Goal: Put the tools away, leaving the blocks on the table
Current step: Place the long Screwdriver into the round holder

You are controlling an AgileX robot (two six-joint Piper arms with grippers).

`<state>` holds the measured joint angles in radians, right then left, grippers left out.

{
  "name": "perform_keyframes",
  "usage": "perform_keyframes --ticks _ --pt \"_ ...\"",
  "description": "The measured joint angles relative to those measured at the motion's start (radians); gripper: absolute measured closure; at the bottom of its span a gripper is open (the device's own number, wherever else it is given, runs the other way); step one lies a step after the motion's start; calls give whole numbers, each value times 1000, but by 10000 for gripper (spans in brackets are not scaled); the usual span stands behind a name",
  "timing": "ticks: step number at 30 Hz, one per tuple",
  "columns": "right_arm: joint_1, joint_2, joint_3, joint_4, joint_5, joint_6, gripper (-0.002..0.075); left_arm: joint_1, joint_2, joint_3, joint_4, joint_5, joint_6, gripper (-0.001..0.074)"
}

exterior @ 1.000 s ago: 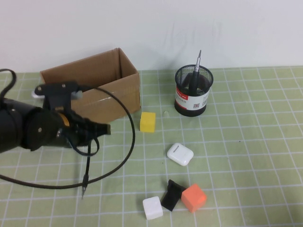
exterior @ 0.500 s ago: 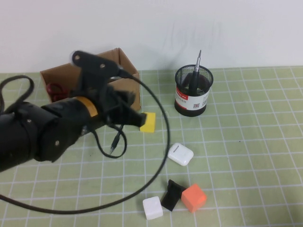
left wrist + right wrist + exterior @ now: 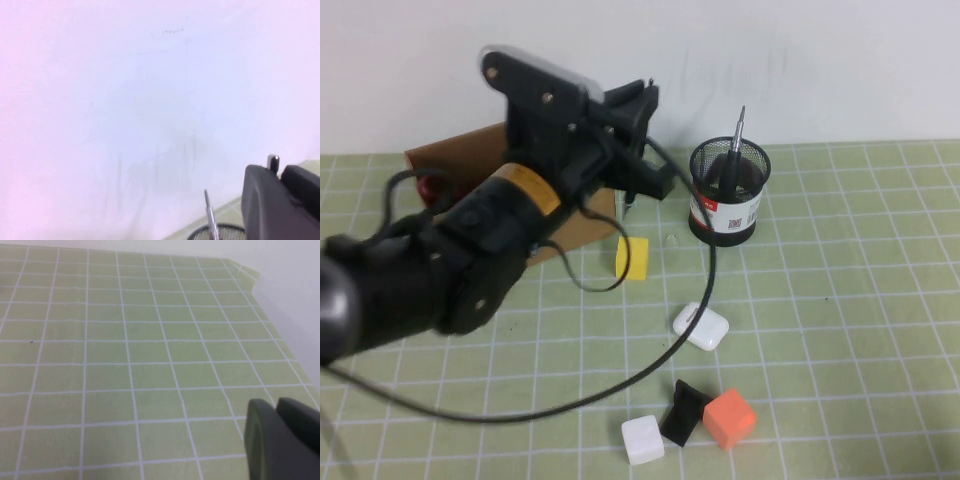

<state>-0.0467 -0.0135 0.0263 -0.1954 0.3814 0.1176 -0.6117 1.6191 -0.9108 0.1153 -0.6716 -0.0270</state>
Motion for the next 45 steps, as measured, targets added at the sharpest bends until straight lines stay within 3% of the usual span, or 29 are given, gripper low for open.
perform_keyframes --ticks 16,32,45 --pt "0 0 0 0 0 0 736 0 335 -404 173 -64 -177 714" --pt "0 0 0 0 0 0 736 0 464 -489 178 -72 -186 708" --pt "0 0 0 0 0 0 736 0 464 -493 174 -50 -179 533"
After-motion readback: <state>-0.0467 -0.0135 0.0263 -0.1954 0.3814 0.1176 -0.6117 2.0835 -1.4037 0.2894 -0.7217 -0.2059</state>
